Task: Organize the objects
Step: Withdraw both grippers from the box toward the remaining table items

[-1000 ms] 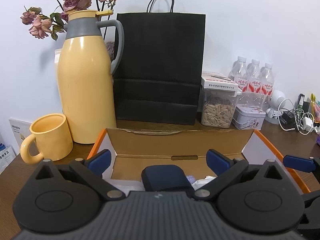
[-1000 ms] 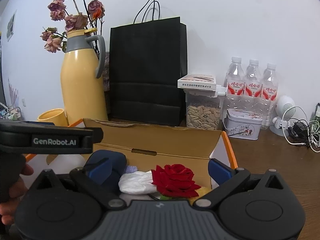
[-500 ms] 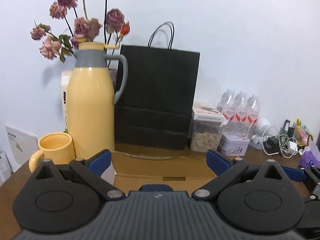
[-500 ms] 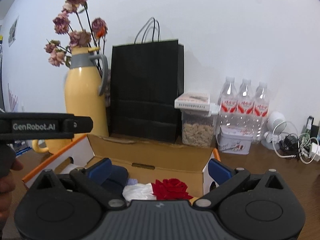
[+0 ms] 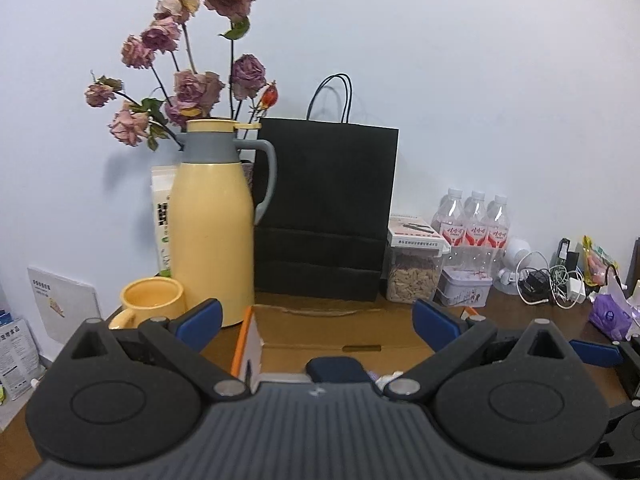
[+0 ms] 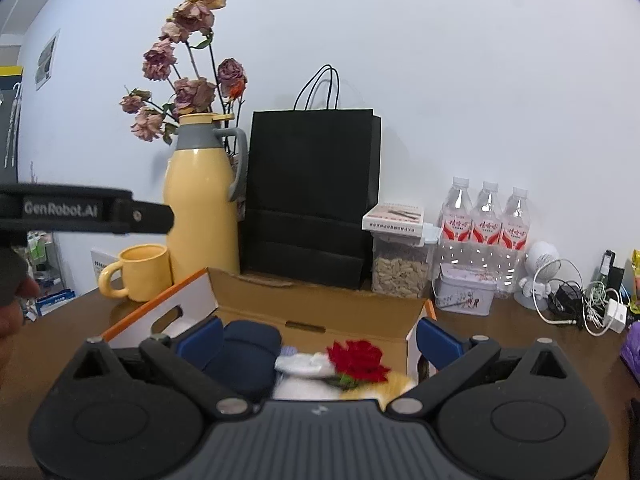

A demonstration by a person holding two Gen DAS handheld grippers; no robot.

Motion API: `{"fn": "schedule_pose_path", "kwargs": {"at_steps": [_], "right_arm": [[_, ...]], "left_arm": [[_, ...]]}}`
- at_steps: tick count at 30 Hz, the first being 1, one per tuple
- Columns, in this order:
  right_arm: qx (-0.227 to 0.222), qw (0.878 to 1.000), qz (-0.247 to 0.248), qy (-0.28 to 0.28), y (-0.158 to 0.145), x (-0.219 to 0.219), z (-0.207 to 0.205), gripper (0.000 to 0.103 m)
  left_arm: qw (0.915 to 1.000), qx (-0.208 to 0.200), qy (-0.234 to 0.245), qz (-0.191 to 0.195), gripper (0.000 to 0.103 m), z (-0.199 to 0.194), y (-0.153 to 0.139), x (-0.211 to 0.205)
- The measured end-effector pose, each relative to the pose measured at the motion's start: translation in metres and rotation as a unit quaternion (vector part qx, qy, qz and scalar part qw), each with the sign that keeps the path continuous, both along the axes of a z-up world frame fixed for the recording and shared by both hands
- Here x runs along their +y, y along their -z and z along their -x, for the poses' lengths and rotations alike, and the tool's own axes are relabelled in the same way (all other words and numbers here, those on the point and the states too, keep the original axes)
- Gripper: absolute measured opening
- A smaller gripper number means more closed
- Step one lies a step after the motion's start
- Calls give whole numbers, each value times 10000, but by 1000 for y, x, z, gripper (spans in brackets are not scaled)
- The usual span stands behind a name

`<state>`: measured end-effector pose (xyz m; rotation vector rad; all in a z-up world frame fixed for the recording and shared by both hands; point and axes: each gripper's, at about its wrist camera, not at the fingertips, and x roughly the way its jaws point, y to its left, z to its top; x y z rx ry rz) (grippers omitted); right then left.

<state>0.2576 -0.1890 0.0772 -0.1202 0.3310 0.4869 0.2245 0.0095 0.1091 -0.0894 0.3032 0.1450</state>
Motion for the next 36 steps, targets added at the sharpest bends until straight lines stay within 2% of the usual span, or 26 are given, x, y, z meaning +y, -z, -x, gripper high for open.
{"fn": "schedule_pose_path", "kwargs": {"at_steps": [7,18,28,32,36], "right_arm": [[124,9999,115,-11,8,-10,37,103],[382,9987,324,-44,26,-24,80,103],[686,9968,399,-14,49,-33,103,103],[785,9960,429,4,58,-35,110,103],[883,9951,435,37,66,-37,113,103]], "left_arm": [[9999,129,6,-87,103,41,3,4],[9983,571,0,-104,103,86,28,9],[9927,1206,-4,-66,103,110,70,11],[9892,1459,146,38,103,119,88,5],[9849,1710,275,-29,103,121,107,-6]]}}
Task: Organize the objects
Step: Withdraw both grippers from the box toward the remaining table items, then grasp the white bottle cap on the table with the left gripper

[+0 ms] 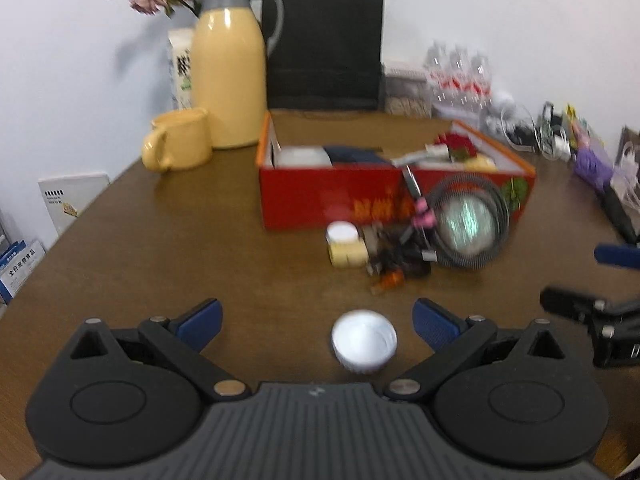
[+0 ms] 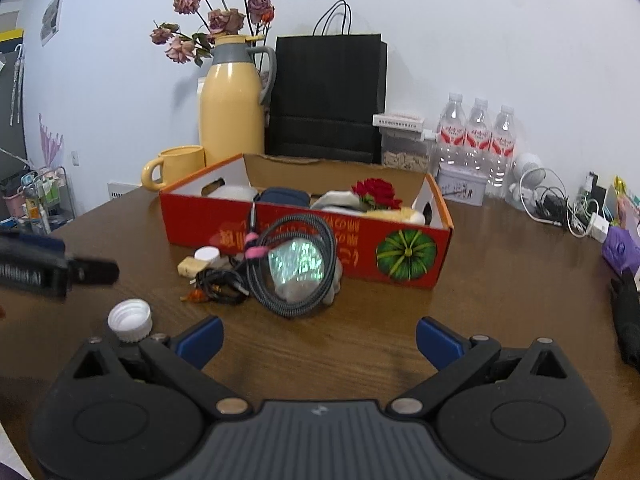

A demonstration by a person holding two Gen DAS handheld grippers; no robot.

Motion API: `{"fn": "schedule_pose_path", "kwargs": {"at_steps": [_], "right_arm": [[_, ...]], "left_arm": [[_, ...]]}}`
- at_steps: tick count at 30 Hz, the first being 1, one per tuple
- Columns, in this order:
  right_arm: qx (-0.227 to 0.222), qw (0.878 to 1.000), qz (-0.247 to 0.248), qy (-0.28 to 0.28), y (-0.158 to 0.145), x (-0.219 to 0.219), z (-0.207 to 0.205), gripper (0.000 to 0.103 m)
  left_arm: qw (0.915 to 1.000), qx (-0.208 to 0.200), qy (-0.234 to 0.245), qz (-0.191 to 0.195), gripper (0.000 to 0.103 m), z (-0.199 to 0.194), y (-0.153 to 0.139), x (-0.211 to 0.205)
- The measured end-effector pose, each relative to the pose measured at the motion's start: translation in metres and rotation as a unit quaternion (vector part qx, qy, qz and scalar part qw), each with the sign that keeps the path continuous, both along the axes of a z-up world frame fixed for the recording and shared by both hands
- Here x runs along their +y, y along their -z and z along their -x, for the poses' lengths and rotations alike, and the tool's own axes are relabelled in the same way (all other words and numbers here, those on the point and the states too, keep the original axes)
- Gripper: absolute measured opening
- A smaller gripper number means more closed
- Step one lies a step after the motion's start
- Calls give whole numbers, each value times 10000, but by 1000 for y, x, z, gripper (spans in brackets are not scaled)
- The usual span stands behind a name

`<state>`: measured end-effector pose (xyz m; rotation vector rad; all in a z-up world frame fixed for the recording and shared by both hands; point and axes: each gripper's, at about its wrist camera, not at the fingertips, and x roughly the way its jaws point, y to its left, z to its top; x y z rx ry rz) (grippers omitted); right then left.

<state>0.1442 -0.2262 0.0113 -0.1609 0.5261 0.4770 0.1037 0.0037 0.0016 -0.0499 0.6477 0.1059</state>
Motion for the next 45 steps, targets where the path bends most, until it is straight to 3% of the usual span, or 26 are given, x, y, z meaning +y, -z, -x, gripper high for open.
{"fn": "schedule_pose_path", "kwargs": {"at_steps": [10,12,14,16,27,37,45], "right_arm": [[163,9998,38,97,12,-3,2,103],[191,9998,35,99,14,-4,0,103],[197,9998,27,88,14,-3,0,103],[203,9998,31,81,15,-3,0,103],[287,9995,94,67,22,3,-4,103],[258,9994,199,104,23,13,-15,103],[66,9998,188,8,15,34,-28,103]], "left_arm": [[9997,178,32,-139,101,-13,27,-17],[9998,143,37,-149,89,-14,28,-18],[9997,176,90,-115,46,-17,32,-19],[9998,70,171,-86,41,-14,31,-20],[9993,-337,145,-56,41,-20,11,-12],[9972,-751,25,11,41,-53,-15,0],[9968,-768,-143,180,41,-79,-11,14]]}}
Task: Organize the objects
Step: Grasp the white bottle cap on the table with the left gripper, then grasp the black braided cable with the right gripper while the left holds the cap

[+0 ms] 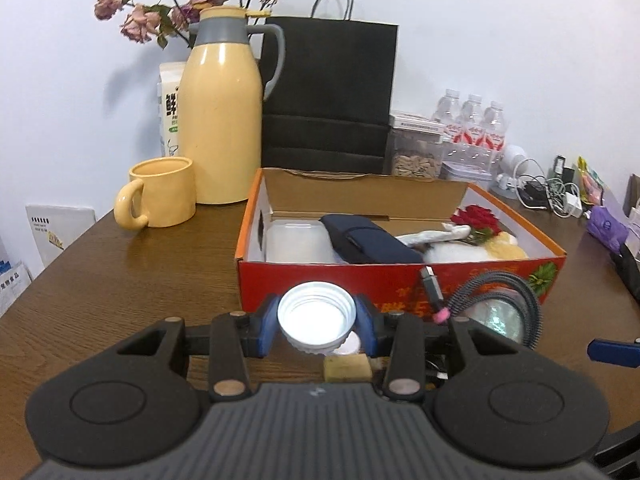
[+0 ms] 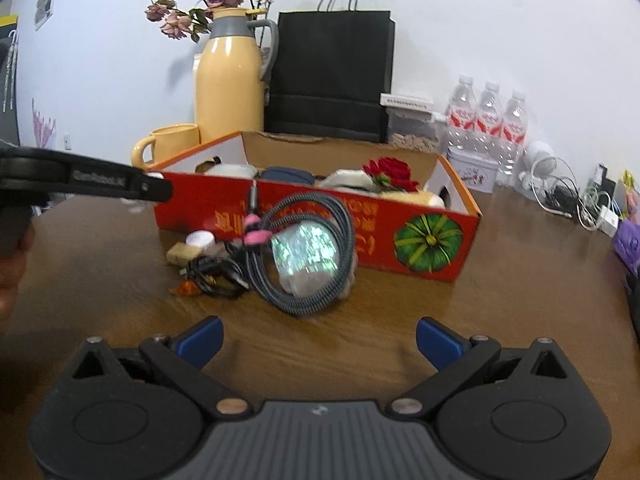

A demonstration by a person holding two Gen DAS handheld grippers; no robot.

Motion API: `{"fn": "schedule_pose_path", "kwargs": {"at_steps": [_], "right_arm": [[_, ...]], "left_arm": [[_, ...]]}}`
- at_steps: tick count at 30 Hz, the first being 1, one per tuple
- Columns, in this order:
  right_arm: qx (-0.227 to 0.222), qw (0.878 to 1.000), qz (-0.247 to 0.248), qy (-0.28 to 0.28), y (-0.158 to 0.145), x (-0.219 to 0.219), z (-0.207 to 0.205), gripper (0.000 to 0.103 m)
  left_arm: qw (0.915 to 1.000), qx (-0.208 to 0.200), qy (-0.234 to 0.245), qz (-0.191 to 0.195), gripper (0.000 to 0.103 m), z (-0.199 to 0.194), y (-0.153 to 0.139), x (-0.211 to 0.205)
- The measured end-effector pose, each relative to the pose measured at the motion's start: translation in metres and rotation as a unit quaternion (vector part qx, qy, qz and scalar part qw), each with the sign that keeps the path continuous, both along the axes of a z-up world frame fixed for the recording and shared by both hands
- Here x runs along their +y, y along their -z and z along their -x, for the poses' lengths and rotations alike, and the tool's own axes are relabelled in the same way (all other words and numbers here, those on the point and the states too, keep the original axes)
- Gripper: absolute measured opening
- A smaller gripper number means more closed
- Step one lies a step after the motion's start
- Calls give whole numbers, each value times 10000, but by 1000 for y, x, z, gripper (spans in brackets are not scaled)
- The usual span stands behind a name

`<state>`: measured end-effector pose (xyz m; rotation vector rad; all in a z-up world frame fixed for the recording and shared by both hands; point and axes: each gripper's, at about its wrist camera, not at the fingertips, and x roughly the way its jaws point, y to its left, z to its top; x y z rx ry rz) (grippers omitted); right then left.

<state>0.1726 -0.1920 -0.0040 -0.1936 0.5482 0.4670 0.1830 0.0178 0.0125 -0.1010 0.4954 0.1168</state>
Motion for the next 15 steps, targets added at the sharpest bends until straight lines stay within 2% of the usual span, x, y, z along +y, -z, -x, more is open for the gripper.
{"fn": "schedule_pose_path", "kwargs": {"at_steps": [7,15], "right_arm": [[-240,9993,-258,150,-8,21,-22,103],[-797,9963,154,292,-6,67,-45,101]], "left_arm": [[9996,-268,-126,0,41,-4,9,13],[9995,-244,-65,194,41,-1,15,23]]}}
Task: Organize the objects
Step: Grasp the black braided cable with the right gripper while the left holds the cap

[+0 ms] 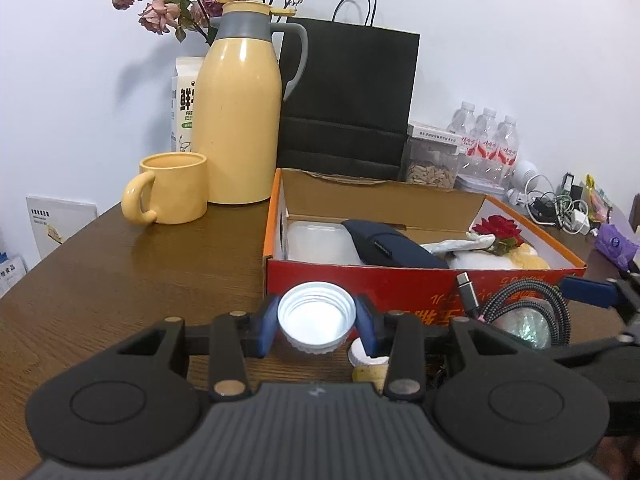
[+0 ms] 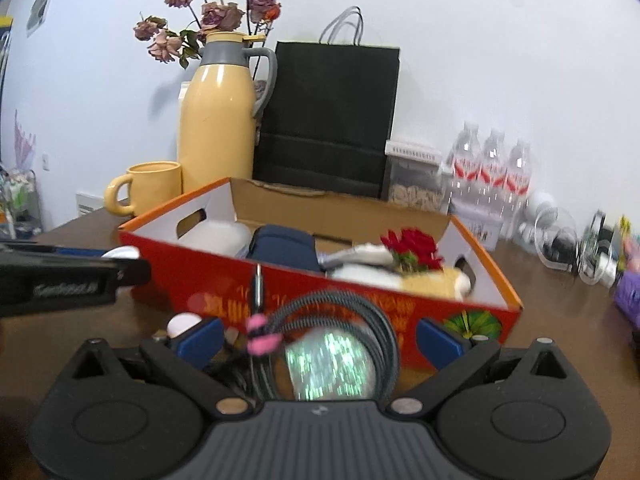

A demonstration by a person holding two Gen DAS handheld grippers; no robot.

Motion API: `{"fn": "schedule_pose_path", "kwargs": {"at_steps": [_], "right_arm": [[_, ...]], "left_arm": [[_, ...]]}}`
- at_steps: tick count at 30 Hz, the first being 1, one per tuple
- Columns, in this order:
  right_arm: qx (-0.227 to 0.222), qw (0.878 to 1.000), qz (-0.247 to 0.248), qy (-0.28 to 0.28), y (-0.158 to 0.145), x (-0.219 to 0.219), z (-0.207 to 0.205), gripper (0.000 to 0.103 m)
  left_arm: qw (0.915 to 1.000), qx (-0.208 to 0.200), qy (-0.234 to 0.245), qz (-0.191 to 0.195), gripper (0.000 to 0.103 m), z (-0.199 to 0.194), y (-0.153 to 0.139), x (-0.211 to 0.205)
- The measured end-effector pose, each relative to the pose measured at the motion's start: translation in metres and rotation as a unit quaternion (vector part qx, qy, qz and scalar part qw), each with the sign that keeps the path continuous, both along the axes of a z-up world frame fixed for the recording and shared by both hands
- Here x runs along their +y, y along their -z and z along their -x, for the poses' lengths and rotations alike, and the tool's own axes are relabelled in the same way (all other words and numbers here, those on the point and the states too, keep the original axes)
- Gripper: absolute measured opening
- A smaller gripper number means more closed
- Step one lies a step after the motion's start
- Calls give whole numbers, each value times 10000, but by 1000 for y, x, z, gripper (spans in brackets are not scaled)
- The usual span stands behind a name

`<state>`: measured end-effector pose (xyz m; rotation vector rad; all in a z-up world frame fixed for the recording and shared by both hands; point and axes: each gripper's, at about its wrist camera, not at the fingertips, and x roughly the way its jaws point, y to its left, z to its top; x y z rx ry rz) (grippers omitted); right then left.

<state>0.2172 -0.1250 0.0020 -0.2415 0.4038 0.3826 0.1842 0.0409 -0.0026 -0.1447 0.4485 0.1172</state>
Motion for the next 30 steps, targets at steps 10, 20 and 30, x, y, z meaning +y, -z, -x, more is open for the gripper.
{"fn": "schedule_pose_path", "kwargs": {"at_steps": [10,20,30], "right_arm": [[-64,9981,619,-23,18,25,-9,95],[-155,9994,301,-97,14,13,-3,85],[-339,9993,-83,-114,5,-4,8,84]], "left_arm": [[9999,-65,130,89,41,6,-1,0],[9998,-51,104,135,41,7,1,2],[9998,-55,98,157,41,7,1,3]]}}
